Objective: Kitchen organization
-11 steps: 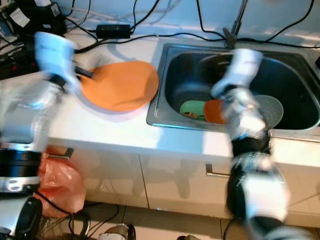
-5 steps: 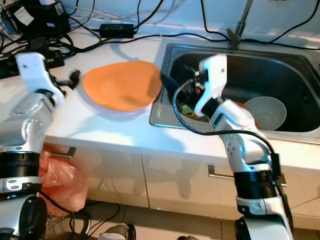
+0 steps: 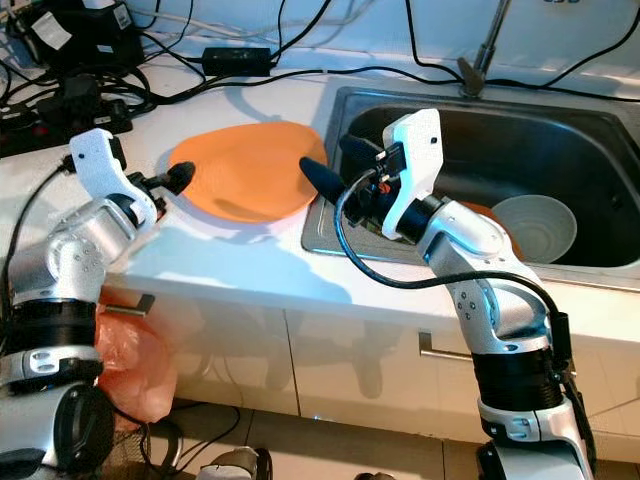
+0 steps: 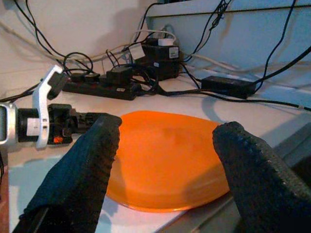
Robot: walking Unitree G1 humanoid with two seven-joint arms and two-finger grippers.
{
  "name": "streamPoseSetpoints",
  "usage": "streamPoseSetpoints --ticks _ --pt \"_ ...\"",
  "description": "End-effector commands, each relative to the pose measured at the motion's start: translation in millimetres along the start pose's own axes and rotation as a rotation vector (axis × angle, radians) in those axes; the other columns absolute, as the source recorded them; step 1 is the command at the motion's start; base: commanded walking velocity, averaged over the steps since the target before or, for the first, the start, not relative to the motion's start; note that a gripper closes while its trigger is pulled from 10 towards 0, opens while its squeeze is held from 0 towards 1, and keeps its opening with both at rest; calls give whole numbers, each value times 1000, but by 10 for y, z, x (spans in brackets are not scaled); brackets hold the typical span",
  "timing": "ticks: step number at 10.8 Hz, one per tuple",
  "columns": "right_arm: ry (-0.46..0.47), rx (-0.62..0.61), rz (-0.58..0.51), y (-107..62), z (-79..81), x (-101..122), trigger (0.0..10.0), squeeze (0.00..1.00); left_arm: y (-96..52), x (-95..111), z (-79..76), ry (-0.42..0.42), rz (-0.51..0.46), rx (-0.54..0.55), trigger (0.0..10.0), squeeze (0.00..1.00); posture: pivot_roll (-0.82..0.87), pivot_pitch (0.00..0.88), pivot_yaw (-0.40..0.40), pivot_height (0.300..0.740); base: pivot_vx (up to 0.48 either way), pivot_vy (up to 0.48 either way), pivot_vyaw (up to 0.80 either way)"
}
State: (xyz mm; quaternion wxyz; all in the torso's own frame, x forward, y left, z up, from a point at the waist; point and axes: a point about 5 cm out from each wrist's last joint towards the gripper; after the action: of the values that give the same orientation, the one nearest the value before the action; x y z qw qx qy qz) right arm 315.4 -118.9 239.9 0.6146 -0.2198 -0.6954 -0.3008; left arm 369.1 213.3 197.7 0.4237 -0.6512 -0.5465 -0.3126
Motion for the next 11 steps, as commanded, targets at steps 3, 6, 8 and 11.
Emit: streamPoseSetpoints --ticks 3,6,8,11 --pt "5 30 -3 2 48 42 10000 0 35 -121 -44 -161 111 -40 10000 0 142 87 9 740 0 0 0" --pt "9 15 -13 25 21 65 10000 0 55 -230 -94 -312 194 -75 10000 0 141 77 12 740 0 0 0" --pt "13 16 -16 24 12 81 10000 0 46 -320 -112 -426 247 -89 10000 0 141 76 8 740 0 0 0" --pt "13 115 54 -35 104 -3 10000 0 32 -370 -123 -462 276 -100 7020 0 144 78 6 740 0 0 0"
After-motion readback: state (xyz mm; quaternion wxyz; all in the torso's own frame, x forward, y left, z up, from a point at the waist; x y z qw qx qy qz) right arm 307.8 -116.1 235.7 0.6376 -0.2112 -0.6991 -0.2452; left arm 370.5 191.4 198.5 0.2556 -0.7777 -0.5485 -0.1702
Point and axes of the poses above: a point about 5 cm out from each wrist's last joint towards the gripper, its own y axis pointing out of the wrist towards the gripper, its own x axis along the axis of the wrist's last joint, z = x × y, and after that the axes turned 3 degrees about -y, right-handed
